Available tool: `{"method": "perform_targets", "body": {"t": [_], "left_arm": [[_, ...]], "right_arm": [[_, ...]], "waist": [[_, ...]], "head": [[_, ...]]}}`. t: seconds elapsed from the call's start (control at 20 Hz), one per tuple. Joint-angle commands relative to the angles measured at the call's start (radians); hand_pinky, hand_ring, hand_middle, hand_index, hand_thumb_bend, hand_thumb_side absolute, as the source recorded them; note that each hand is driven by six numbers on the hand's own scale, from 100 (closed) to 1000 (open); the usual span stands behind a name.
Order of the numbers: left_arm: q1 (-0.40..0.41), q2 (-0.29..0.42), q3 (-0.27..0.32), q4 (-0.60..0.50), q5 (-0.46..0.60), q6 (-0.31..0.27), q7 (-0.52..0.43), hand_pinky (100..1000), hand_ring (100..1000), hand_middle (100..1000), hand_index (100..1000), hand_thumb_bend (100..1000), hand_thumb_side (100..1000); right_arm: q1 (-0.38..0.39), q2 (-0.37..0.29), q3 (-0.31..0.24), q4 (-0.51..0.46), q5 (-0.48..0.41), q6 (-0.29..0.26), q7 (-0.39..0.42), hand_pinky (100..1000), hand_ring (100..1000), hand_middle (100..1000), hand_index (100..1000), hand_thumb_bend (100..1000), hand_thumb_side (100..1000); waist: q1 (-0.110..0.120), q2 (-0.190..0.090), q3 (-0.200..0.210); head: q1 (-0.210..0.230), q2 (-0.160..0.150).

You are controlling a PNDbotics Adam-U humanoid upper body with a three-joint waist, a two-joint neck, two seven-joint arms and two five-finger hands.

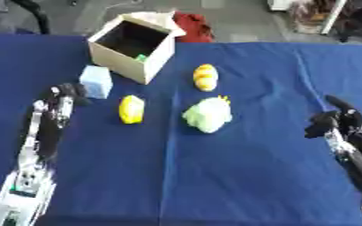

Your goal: Pick up objects on the table and place them in the box.

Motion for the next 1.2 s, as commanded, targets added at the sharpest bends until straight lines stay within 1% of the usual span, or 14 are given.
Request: {"method": "perform_targets", "body": {"t": [0.05,0.65,0.85,0.95,1.05,1.2], "left_arm": [[-0.005,0.008,0.008,-0.018,-0.005,-0.002,-0.001,696,584,580,675,100,734],[-0.005,0.008,0.009,-0.017,-0.006,-0.002,-0.002,696,584,580,675,100,733],[-0.014,0.031,0.017,-0.026,-0.013,-0.002,0.002,700,599,594,684,100,701],[-0.027,0.07,0.032,-0.042,-0.027,0.003,0.005,707,616,612,700,100,673],[-0.044,0.125,0.049,-0.062,-0.054,0.015,-0.009,720,648,643,733,100,625],[-0.071,0.249,0.078,-0.084,-0.128,0.045,-0.059,742,677,677,768,100,547]], "right_arm": [[-0.008,-0.015,-0.004,-0.012,-0.005,-0.002,-0.001,580,592,593,928,100,464],[-0.007,-0.016,-0.004,-0.012,-0.005,-0.002,0.0,580,592,593,927,100,463],[-0.007,-0.017,-0.004,-0.011,-0.005,-0.002,0.0,580,592,593,927,100,461],[-0.006,-0.019,-0.005,-0.01,-0.004,-0.001,-0.001,580,592,593,927,100,461],[-0.006,-0.021,-0.005,-0.009,-0.003,-0.001,-0.001,580,592,593,928,100,461],[-0.005,-0.024,-0.005,-0.009,-0.001,-0.002,-0.001,580,592,593,928,100,460]], "waist": [[-0.007,-0.007,-0.001],[-0.007,-0.007,-0.001],[-0.006,-0.009,0.0],[-0.004,-0.01,0.001],[-0.002,-0.012,0.001],[0.002,-0.013,-0.001]], "head": [[0.001,0.005],[0.002,0.005],[-0.001,0.005],[-0.003,0.005],[-0.005,0.005],[-0.007,0.005]]}}
